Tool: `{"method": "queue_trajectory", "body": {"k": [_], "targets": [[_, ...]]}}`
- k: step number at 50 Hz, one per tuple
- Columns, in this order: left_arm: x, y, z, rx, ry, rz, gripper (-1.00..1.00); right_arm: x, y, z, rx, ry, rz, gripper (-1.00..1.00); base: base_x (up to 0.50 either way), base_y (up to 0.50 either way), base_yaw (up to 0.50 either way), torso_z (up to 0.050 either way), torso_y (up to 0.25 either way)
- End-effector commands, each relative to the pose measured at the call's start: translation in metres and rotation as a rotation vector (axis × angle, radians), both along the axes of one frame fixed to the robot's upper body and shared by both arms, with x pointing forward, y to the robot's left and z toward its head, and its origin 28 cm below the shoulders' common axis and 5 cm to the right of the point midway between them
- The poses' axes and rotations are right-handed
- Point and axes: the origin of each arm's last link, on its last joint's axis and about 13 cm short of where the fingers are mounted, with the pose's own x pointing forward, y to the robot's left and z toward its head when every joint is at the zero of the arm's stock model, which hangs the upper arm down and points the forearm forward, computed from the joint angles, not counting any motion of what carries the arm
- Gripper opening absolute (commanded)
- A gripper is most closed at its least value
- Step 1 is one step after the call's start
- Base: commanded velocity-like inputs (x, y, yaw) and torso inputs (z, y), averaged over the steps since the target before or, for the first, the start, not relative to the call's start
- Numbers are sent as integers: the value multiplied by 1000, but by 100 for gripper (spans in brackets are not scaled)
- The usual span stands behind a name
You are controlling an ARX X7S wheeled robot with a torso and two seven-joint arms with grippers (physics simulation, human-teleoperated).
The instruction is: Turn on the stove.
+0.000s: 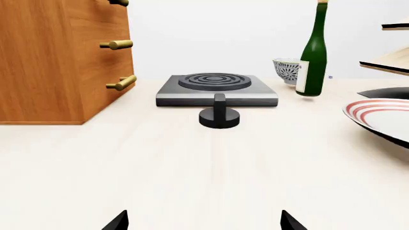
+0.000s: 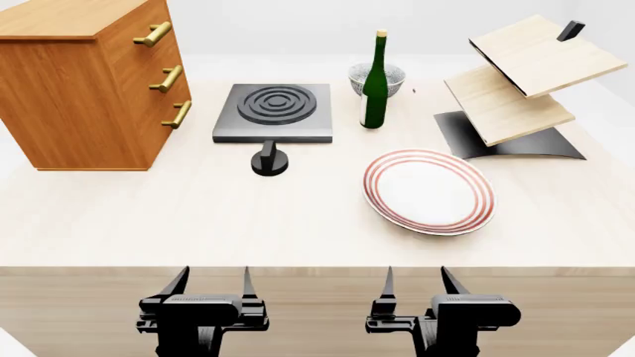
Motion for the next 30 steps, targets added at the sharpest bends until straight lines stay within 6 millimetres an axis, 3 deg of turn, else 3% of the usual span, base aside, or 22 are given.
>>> {"method": "queue_trajectory", "body": {"k": [1,11,15,16,19,20,22,24,30], "targets": [[0,0,0,0,0,0,100,0,0,0,0,0,0,100,0,0,0,0,0],[-1,-1,-6,5,58,-16,100,-4,2,0,-22,-27,30,100,0,0,0,0,0],[4,1,-8,-5,128,3,100,2,1,-3,15,64,23,100,0,0,0,0,0],[9,1,-4,80,154,-22,100,6,-1,-1,32,110,7,100,0,0,0,0,0],[11,3,22,85,95,-25,100,9,-3,11,22,109,14,100,0,0,0,0,0],[8,3,44,113,72,-47,100,8,-4,30,19,99,13,100,0,0,0,0,0],[4,3,64,89,65,-73,100,6,-6,48,22,76,24,100,0,0,0,0,0],[-3,4,96,45,74,-117,100,0,-8,81,19,21,46,100,0,0,0,0,0],[-14,6,141,-11,146,-138,100,-14,-10,132,4,-4,62,100,0,0,0,0,0]]}}
